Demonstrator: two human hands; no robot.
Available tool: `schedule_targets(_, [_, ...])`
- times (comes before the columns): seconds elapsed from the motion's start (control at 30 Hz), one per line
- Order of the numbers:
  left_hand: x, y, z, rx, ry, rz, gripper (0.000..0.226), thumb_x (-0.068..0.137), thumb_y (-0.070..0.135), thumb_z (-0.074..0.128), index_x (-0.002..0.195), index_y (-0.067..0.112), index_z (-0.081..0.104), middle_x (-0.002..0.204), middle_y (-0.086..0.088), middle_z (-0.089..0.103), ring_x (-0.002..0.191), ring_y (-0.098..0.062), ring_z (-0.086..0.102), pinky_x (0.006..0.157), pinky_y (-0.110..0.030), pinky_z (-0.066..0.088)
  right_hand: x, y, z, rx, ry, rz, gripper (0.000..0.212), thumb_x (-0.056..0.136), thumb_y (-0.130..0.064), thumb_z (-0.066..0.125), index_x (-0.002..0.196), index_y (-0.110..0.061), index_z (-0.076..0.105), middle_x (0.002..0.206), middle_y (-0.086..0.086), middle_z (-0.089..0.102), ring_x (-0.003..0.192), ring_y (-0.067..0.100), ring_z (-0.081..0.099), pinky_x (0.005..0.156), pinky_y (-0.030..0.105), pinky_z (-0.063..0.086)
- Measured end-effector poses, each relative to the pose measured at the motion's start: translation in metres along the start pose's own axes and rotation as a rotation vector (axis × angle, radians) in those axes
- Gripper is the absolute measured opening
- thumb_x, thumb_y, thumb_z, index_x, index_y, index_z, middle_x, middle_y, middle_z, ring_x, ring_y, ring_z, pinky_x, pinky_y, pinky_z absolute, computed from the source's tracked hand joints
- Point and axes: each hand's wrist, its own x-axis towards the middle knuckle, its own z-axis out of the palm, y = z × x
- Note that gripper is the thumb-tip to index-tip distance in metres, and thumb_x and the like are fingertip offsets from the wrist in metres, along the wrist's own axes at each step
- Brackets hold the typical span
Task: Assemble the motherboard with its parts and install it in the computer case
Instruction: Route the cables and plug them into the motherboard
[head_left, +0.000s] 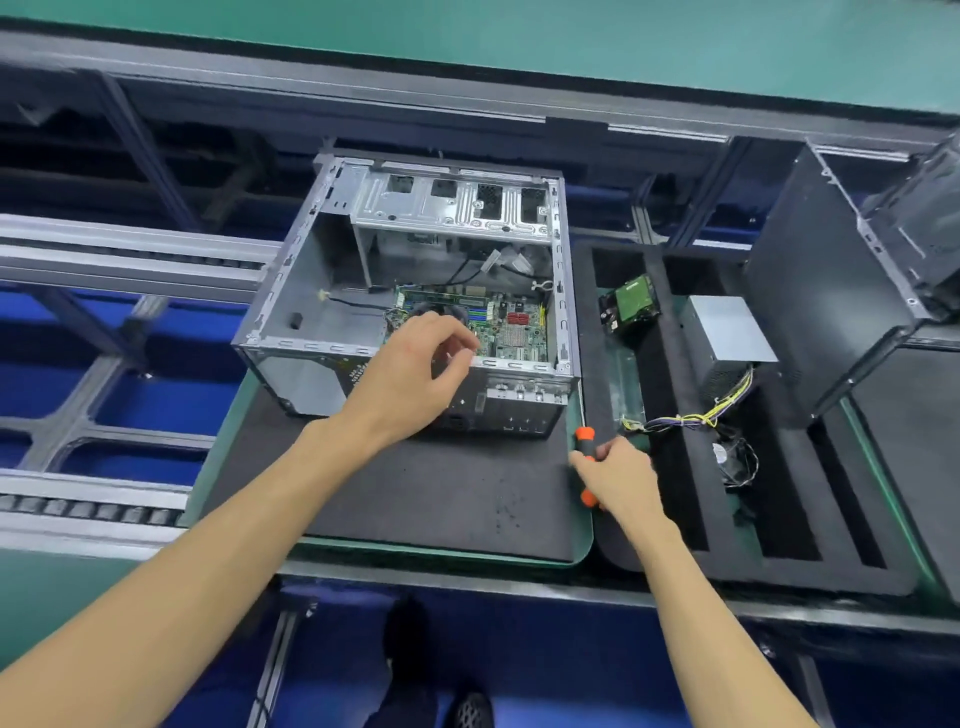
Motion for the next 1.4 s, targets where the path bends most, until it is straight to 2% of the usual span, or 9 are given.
schedule_targets(0.1, [-0.010, -0.001, -0.007, -0.051, 0.021, -0.054, 0.010, 0.096, 0.015, 0.059, 0.100, 0.021, 0.066, 0.087, 0.008, 0.061, 0.083, -0.006, 0.055, 0.075, -0.016, 0.040, -0.012, 0.005, -0.007, 0.200, 0.132, 0.002, 0.035, 0.087, -0.042, 0.063, 0.105, -0.012, 0.061, 0.080, -0.003, 0.066, 0.067, 0.013, 0.067, 0.061, 0.027, 0.049])
schedule_targets(0.17, [-0.019, -0.004, -0.011, -0.076, 0.024, -0.106, 0.010, 0.096, 0.016, 0.060, 0.100, 0.022, 0.066, 0.087, 0.007, 0.062, 0.078, -0.006, 0.055, 0.073, -0.018, 0.042, -0.021, 0.004, -0.015, 0.399, 0.223, -0.042, 0.032, 0.088, -0.040, 0.060, 0.107, -0.015, 0.061, 0.086, -0.001, 0.066, 0.073, 0.015, 0.066, 0.063, 0.032, 0.056])
schedule_targets(0.27, [-0.035, -0.007, -0.020, -0.087, 0.030, -0.157, 0.012, 0.095, 0.013, 0.060, 0.101, 0.021, 0.067, 0.086, 0.006, 0.063, 0.071, 0.001, 0.052, 0.070, -0.012, 0.039, -0.038, -0.013, -0.029, 0.495, 0.334, -0.248, 0.021, 0.086, -0.036, 0.056, 0.100, -0.020, 0.056, 0.077, 0.001, 0.061, 0.068, 0.014, 0.056, 0.065, 0.045, 0.058])
schedule_targets(0.33, [-0.048, -0.009, -0.030, -0.094, 0.046, -0.186, 0.013, 0.095, 0.012, 0.060, 0.102, 0.020, 0.067, 0.086, 0.006, 0.064, 0.069, 0.004, 0.052, 0.069, -0.009, 0.038, -0.052, -0.037, -0.038, 0.505, 0.334, -0.428, 0.023, 0.080, -0.041, 0.051, 0.096, -0.025, 0.054, 0.065, -0.002, 0.051, 0.057, 0.009, 0.045, 0.057, 0.036, 0.049])
schedule_targets(0.57, [-0.115, -0.031, -0.094, -0.046, 0.194, -0.325, 0.014, 0.096, 0.013, 0.059, 0.103, 0.023, 0.067, 0.086, 0.009, 0.063, 0.075, 0.000, 0.055, 0.069, -0.010, 0.039, -0.117, -0.137, -0.006, 0.444, 0.059, -0.887, 0.014, 0.077, -0.035, 0.053, 0.091, -0.034, 0.053, 0.063, -0.010, 0.051, 0.052, 0.007, 0.037, 0.052, 0.025, 0.035])
schedule_targets(0.83, [-0.251, -0.086, -0.189, 0.042, 0.528, -0.656, 0.017, 0.094, 0.007, 0.059, 0.101, 0.020, 0.068, 0.090, 0.001, 0.066, 0.076, -0.009, 0.058, 0.069, -0.013, 0.043, -0.229, -0.223, 0.127, 0.292, -0.418, -1.167, 0.030, 0.072, -0.039, 0.056, 0.099, -0.028, 0.056, 0.078, -0.004, 0.056, 0.060, 0.012, 0.045, 0.060, 0.033, 0.041])
schedule_targets(0.93, [-0.318, -0.107, -0.216, 0.077, 0.597, -0.796, 0.018, 0.094, 0.008, 0.057, 0.098, 0.024, 0.066, 0.087, 0.006, 0.064, 0.078, -0.007, 0.057, 0.067, -0.010, 0.040, -0.279, -0.237, 0.187, 0.217, -0.557, -1.173, 0.023, 0.071, -0.040, 0.058, 0.092, -0.032, 0.051, 0.075, -0.009, 0.054, 0.061, 0.012, 0.047, 0.060, 0.029, 0.038])
schedule_targets(1.1, [-0.426, -0.137, -0.240, 0.124, 0.650, -1.007, 0.018, 0.095, 0.013, 0.057, 0.102, 0.026, 0.066, 0.092, 0.008, 0.063, 0.081, -0.007, 0.059, 0.072, -0.023, 0.045, -0.354, -0.240, 0.283, 0.049, -0.698, -1.199, 0.025, 0.072, -0.046, 0.060, 0.092, -0.036, 0.050, 0.074, -0.010, 0.057, 0.062, 0.009, 0.053, 0.056, 0.028, 0.038])
schedule_targets(1.4, [-0.548, -0.167, -0.228, 0.055, 0.679, -1.193, 0.023, 0.093, 0.010, 0.057, 0.097, 0.032, 0.062, 0.088, 0.012, 0.063, 0.078, -0.002, 0.058, 0.066, -0.006, 0.039, -0.414, -0.186, 0.407, -0.347, -0.828, -1.120, 0.025, 0.082, -0.032, 0.067, 0.096, -0.019, 0.051, 0.084, 0.000, 0.061, 0.074, 0.023, 0.058, 0.062, 0.036, 0.043])
